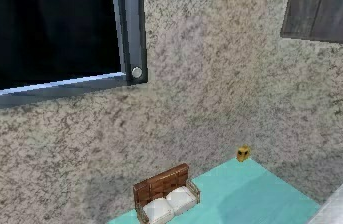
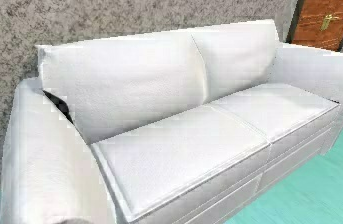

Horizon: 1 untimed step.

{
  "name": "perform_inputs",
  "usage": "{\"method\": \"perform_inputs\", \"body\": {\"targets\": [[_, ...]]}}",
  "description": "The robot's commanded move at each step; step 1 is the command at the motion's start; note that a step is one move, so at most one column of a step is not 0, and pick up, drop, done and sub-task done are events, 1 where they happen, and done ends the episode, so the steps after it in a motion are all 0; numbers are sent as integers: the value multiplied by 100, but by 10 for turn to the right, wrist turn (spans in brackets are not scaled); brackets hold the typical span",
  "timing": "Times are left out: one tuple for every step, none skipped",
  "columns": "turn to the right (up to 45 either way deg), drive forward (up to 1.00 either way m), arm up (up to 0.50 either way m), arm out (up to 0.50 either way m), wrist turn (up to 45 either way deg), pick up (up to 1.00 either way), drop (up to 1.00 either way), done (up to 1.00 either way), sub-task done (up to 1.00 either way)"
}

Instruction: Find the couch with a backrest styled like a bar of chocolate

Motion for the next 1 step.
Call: {"method": "perform_inputs", "body": {"targets": [[0,0,0,0,0,0,0,100,0]]}}
